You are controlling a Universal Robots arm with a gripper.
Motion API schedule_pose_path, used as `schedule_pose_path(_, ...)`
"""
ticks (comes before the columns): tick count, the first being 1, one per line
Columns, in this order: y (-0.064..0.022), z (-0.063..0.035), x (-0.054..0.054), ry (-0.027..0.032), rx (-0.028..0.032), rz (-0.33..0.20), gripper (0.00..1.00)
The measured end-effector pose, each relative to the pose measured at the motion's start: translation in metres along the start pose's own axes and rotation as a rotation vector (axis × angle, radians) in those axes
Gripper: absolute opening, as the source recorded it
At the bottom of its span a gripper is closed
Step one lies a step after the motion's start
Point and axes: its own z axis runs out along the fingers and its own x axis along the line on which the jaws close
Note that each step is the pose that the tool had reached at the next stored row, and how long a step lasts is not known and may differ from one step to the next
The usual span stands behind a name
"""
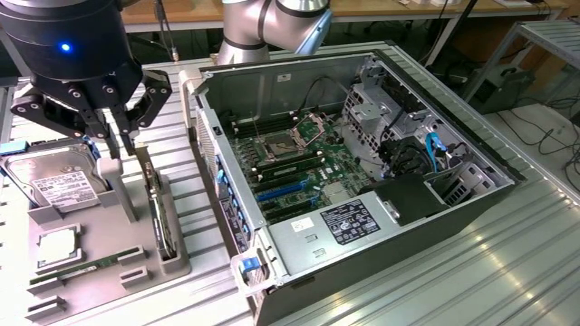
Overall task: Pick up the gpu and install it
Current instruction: 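Pick up the gpu and move the gpu toward the slot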
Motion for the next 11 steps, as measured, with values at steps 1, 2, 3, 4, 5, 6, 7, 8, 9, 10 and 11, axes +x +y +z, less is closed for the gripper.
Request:
schedule_pose_path(1,0.0,0.0,0.0,0.0,0.0,0.0,0.29)
schedule_pose_path(2,0.0,0.0,0.0,0.0,0.0,0.0,0.29)
schedule_pose_path(3,0.0,0.0,0.0,0.0,0.0,0.0,0.36)
schedule_pose_path(4,0.0,0.0,0.0,0.0,0.0,0.0,0.42)
schedule_pose_path(5,0.0,0.0,0.0,0.0001,0.0,0.0,0.42)
schedule_pose_path(6,0.0,0.0,0.0,0.0,0.0001,0.0,0.54)
schedule_pose_path(7,0.0,0.0,0.0,0.0,0.0,0.0,0.6)
schedule_pose_path(8,0.0,0.0,0.0,0.0,0.0,0.0,0.6)
schedule_pose_path(9,0.0001,0.0002,0.0,0.0,0.0,-0.001,0.6)
schedule_pose_path(10,0.0,0.0014,0.0,0.0005,-0.0002,-0.01,0.6)
schedule_pose_path(11,0.0,0.0022,0.0001,0.0007,-0.0003,-0.015,0.6)
